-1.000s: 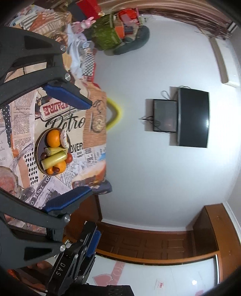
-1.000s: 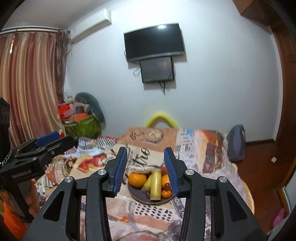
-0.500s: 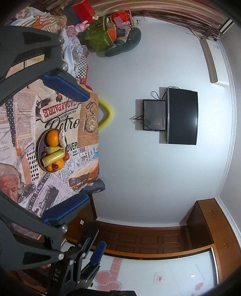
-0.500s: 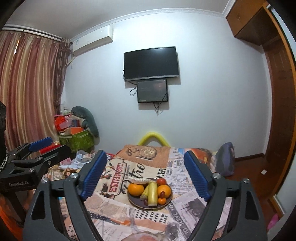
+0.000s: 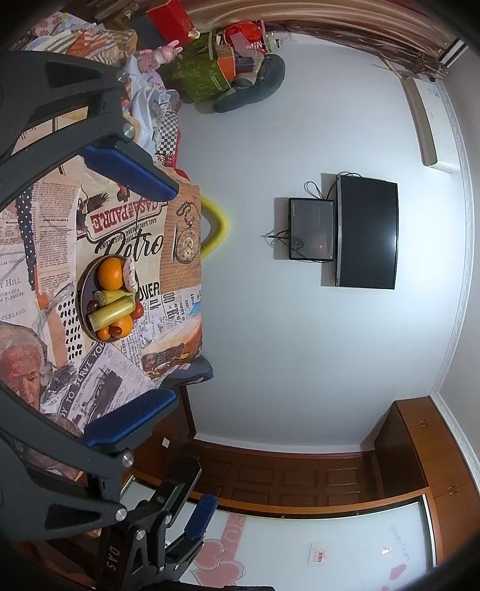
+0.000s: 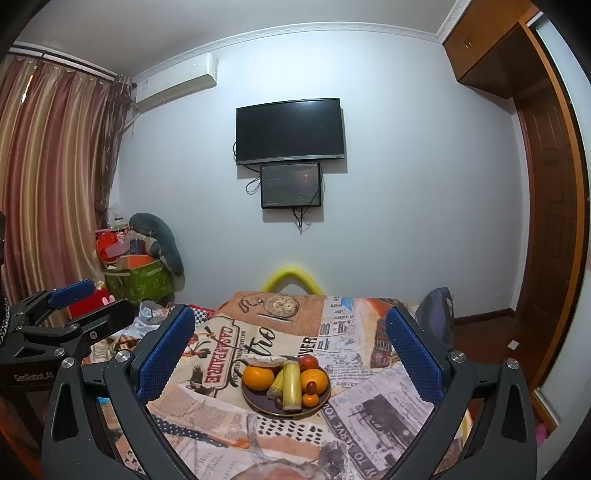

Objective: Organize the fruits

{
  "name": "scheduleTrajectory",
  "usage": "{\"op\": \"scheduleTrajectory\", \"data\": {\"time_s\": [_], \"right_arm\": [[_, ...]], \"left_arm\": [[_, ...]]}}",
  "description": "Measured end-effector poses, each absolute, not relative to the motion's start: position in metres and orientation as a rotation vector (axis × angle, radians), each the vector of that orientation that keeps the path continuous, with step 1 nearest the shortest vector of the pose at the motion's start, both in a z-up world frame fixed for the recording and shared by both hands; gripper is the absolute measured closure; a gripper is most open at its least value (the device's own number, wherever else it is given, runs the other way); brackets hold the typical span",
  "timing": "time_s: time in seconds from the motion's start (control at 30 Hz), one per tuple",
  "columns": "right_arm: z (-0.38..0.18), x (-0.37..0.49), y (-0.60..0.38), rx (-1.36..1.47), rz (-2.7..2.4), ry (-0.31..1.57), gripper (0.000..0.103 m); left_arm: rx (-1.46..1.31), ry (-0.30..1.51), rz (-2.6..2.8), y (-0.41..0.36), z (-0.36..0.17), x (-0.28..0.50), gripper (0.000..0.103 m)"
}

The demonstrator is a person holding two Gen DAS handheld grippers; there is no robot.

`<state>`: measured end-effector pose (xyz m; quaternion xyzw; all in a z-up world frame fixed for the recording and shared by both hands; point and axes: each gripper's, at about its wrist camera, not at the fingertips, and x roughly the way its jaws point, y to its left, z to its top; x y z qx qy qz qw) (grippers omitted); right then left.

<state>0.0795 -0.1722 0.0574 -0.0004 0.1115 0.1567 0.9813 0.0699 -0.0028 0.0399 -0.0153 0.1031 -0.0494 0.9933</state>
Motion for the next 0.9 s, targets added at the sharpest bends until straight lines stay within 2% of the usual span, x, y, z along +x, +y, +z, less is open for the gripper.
{"op": "scheduleTrajectory", "data": {"time_s": [0.9], "right_arm": [[0.0620,0.0743,-0.1729,-0.007,0.312,0.214,0.000]], "left_arm": [[-0.032,0.197,-0.105,-0.0042,0.0428,0.0688,0.000]]}}
